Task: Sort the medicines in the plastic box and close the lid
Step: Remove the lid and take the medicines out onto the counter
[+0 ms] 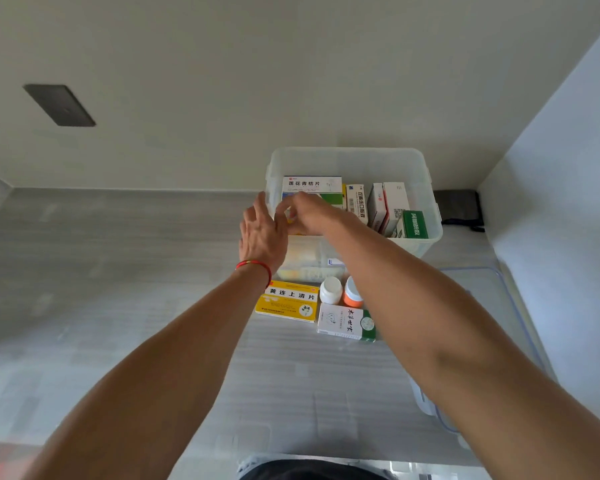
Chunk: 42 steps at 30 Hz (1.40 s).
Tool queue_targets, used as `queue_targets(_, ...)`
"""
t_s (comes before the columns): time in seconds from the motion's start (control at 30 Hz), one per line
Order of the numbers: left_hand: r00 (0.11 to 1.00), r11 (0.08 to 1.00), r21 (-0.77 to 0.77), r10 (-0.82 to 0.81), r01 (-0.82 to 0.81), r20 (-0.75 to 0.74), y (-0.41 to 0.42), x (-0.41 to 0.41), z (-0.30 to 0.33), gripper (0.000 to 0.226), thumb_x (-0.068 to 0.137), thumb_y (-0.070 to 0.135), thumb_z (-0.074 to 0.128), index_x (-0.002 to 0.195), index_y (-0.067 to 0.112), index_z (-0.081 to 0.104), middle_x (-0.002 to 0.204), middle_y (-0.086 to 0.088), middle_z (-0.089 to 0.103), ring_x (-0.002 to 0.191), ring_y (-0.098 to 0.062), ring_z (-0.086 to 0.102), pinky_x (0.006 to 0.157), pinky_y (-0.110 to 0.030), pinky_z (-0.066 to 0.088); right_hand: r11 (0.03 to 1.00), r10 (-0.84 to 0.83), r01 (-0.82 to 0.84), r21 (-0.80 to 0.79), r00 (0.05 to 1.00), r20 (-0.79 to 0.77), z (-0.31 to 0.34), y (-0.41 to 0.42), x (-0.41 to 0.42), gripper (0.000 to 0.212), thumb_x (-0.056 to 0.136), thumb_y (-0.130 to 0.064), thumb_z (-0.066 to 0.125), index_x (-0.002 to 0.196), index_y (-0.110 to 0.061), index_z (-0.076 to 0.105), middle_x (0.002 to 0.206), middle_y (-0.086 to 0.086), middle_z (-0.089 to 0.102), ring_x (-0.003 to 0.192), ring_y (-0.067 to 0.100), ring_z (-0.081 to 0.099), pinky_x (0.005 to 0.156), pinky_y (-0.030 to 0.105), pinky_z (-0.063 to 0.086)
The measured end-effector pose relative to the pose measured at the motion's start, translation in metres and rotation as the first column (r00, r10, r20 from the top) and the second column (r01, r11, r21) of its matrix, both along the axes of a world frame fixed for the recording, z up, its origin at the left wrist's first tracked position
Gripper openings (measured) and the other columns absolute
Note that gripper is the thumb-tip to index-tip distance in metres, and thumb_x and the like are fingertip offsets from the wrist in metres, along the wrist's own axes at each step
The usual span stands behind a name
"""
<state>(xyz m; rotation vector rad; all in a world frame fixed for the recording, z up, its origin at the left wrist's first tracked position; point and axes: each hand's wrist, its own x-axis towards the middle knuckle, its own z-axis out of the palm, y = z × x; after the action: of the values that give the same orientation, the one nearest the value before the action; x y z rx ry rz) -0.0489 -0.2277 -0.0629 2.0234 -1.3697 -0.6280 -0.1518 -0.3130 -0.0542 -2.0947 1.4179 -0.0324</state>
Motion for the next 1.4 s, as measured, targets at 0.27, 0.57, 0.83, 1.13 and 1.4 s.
queue_targets(0.27,0.995,1.000,-0.008,-0.027,0.028,0.095,-0.003,0.003,-0.003,0.058,0.103,0.039,0.036,0.155,0.020,0.020,0.146,-0.018,0.037,0.131,-0.037,0.038,0.107,-0.051,0.037,0.978,-0.107,0.156,-0.139,0.945,0.308,0.031,0.018,-0.044,0.023,0.084,-0.026,0.079,0.105,-0.017,0.075,0.102,0.001,0.074,0.091,0.018,0.069,0.084,0.037,0.056)
queue_targets(0.57,1.000,0.999,-0.036,-0.003,0.004,0.010,-0.004,-0.001,-0.008,0.058,0.102,0.038,0.036,0.155,0.024,0.019,0.136,-0.019,0.041,0.123,-0.038,0.045,0.101,-0.048,0.040,0.923,-0.262,0.358,-0.143,0.856,0.447,0.019,0.148,-0.180,0.031,0.084,-0.034,0.077,0.112,-0.024,0.072,0.099,-0.014,0.072,0.080,0.004,0.069,0.070,0.013,0.054)
queue_targets(0.83,0.998,0.999,-0.008,-0.036,0.036,-0.051,0.000,0.000,-0.001,0.061,0.097,0.019,0.037,0.155,0.023,0.020,0.148,-0.014,0.042,0.128,-0.036,0.047,0.096,-0.044,0.041,0.840,-0.531,0.543,-0.008,0.824,0.198,-0.099,0.151,-0.164,0.034,0.088,-0.017,0.076,0.120,-0.007,0.069,0.108,0.012,0.073,0.093,0.028,0.071,0.087,0.041,0.056)
queue_targets(1.13,0.985,1.000,-0.012,-0.021,0.019,-0.171,0.000,-0.001,0.002,0.070,0.089,0.005,0.039,0.154,0.024,0.021,0.147,-0.012,0.044,0.125,-0.037,0.050,0.093,-0.045,0.047,0.837,-0.360,0.448,-0.316,0.884,0.299,-0.046,0.168,-0.156,0.016,0.096,-0.031,0.063,0.107,-0.020,0.067,0.099,-0.005,0.069,0.082,0.016,0.068,0.070,0.034,0.057)
queue_targets(1.4,0.984,1.000,0.000,-0.025,0.026,-0.177,-0.001,0.000,0.002,0.078,0.085,-0.006,0.032,0.156,0.024,0.020,0.153,-0.014,0.037,0.136,-0.035,0.040,0.094,-0.032,0.036,0.935,0.008,0.098,-0.342,0.956,0.294,0.033,0.045,-0.057,0.021,0.098,-0.025,0.064,0.116,-0.016,0.071,0.105,-0.001,0.075,0.091,0.016,0.070,0.079,0.036,0.057)
